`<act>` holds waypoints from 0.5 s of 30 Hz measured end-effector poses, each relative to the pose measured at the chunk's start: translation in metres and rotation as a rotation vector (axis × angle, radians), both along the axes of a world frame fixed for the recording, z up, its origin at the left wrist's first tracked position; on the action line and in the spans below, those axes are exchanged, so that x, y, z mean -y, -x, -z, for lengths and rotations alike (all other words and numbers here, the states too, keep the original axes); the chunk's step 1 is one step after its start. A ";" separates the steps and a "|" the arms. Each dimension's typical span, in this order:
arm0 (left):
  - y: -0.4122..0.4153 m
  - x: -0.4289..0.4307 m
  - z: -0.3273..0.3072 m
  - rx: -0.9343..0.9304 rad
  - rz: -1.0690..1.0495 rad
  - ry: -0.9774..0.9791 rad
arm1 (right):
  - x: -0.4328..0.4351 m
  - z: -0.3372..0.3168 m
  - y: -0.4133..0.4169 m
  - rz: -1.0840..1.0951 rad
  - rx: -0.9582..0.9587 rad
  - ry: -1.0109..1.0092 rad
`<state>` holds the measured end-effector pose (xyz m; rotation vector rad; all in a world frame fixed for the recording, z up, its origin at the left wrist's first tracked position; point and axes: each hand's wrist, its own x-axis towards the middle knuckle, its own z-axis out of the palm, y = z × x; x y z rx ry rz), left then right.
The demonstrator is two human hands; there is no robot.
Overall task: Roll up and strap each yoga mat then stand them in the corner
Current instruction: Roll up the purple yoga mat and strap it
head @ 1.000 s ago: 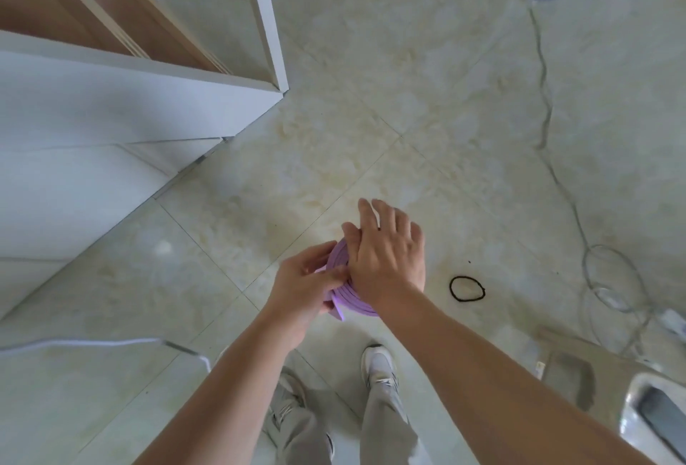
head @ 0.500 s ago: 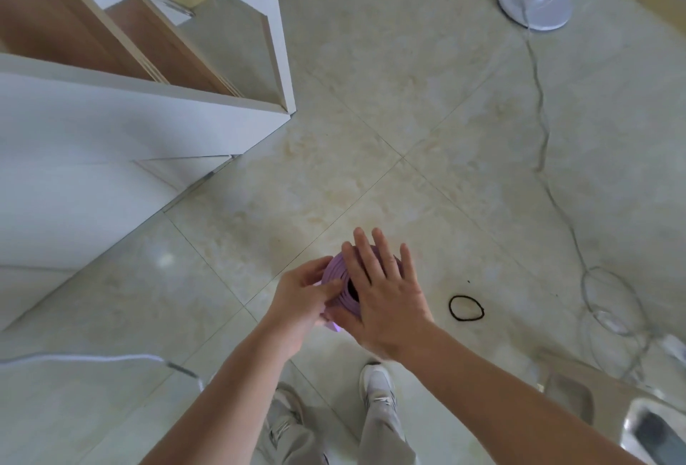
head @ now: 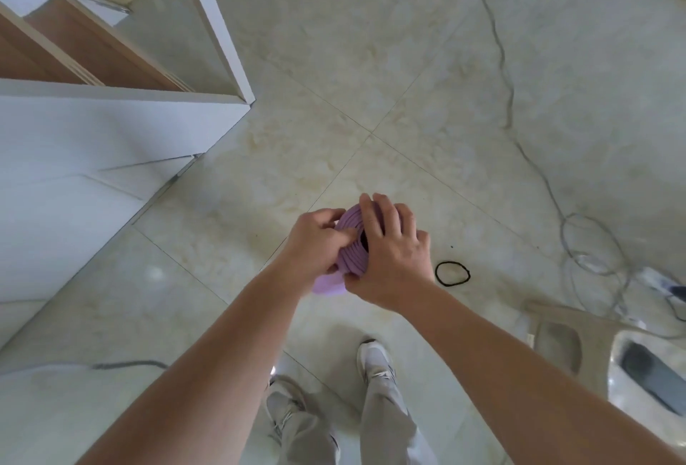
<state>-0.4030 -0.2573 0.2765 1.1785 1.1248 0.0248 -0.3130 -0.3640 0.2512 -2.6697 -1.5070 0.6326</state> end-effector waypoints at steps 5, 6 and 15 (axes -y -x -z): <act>-0.005 0.012 0.028 0.092 0.135 0.074 | 0.025 0.009 -0.045 0.236 -0.082 -0.083; -0.003 0.020 0.038 0.052 0.223 0.005 | 0.029 0.010 -0.053 0.272 -0.091 -0.070; -0.043 0.066 0.086 -0.238 0.490 -0.665 | 0.026 0.019 -0.074 0.222 -0.037 0.022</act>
